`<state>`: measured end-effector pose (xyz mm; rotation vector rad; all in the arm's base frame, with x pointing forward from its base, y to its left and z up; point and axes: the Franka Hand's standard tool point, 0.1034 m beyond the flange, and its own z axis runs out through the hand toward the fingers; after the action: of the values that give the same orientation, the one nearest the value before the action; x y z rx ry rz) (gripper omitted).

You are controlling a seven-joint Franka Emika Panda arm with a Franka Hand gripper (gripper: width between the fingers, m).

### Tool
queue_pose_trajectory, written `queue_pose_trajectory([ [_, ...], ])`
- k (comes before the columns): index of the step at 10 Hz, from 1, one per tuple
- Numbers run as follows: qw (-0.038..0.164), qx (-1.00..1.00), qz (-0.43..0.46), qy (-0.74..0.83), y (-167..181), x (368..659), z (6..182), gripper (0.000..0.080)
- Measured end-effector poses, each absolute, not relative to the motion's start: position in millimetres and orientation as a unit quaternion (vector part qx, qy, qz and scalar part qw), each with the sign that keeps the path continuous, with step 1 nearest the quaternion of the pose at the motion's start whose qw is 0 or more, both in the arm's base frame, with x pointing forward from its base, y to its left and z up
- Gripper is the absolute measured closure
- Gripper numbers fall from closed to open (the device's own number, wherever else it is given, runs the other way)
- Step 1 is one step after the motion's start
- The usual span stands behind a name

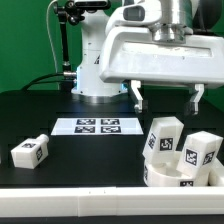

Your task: Assemble stool

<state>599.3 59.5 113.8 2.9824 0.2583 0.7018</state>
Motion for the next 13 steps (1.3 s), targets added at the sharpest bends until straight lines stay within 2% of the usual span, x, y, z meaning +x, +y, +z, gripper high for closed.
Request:
queue_pose_trajectory([
  [4,0.029,0.975,0.207,0.079,55.9,600.3,112.4,0.015],
  [6,0.009,0.991,0.11,0.071,56.2,592.2,107.1,0.015],
  [8,-0.007,0.997,0.029,0.072,62.6,592.7,112.4,0.015],
  [11,-0.008,0.996,0.02,0.084,64.8,597.8,112.8,0.015],
  [13,0.003,0.98,0.033,0.194,55.0,593.2,100.0,0.015],
])
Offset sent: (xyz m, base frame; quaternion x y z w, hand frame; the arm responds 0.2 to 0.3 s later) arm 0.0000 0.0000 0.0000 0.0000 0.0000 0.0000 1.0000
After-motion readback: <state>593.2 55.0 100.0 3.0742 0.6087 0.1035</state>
